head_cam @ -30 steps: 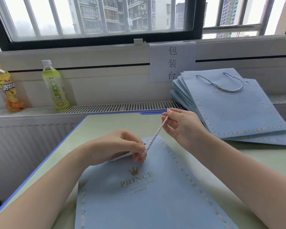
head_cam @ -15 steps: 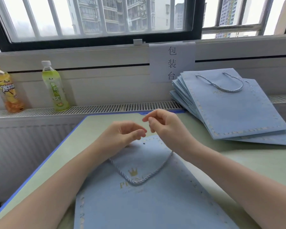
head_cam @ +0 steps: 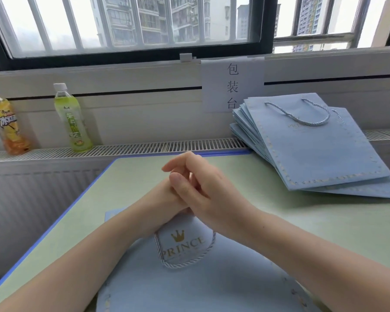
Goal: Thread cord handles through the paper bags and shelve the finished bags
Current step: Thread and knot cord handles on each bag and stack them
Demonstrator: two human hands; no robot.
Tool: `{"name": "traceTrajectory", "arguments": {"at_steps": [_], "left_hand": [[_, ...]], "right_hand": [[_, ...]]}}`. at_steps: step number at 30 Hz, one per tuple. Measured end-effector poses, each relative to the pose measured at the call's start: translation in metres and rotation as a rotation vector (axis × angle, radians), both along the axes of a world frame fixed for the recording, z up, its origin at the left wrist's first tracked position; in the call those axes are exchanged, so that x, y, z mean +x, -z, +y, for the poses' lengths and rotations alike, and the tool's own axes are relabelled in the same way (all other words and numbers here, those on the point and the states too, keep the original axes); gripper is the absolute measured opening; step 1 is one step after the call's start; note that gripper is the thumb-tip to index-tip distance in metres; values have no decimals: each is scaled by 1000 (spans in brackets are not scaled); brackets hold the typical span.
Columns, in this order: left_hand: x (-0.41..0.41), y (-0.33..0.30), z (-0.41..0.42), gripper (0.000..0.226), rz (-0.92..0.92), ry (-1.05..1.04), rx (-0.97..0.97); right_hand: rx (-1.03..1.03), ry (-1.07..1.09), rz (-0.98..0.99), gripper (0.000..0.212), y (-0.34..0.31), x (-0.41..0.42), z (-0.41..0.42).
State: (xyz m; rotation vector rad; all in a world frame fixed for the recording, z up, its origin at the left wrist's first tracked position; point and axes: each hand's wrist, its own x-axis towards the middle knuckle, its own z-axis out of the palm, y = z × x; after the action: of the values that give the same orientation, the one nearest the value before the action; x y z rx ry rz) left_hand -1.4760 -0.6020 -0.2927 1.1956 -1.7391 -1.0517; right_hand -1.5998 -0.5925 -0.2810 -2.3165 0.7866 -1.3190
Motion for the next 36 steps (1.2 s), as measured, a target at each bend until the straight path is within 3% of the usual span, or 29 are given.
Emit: {"name": "traceTrajectory", "arguments": {"at_steps": [4, 7, 10, 12, 21, 24, 26, 28, 36], "left_hand": [[1, -9, -5, 30, 204, 30, -59], [9, -13, -13, 29, 344, 3, -58], [10, -9, -16, 34, 278, 23, -41], [11, -6, -17, 38, 213, 36, -33], [7, -9, -14, 38, 133, 18, -39], [9, -4, -18, 33, -47, -79, -188], [14, 1, -24, 21, -333, -174, -353], [20, 6, -28, 15, -558, -224, -397], [20, 8, -30, 10, -607, -220, -252]], "right_hand": [[-114, 196, 0, 20, 8, -4, -12], [74, 209, -74, 23, 10, -8, -20], [194, 182, -105, 21, 13, -10, -24], [198, 168, -92, 9, 14, -10, -25], [203, 149, -186, 9, 15, -13, -29], [252, 179, -226, 19, 13, -13, -28], [328, 198, -317, 24, 10, -13, -29], [384, 191, -409, 26, 7, -15, -31], [424, 218, -261, 12, 16, -23, -41]]}}
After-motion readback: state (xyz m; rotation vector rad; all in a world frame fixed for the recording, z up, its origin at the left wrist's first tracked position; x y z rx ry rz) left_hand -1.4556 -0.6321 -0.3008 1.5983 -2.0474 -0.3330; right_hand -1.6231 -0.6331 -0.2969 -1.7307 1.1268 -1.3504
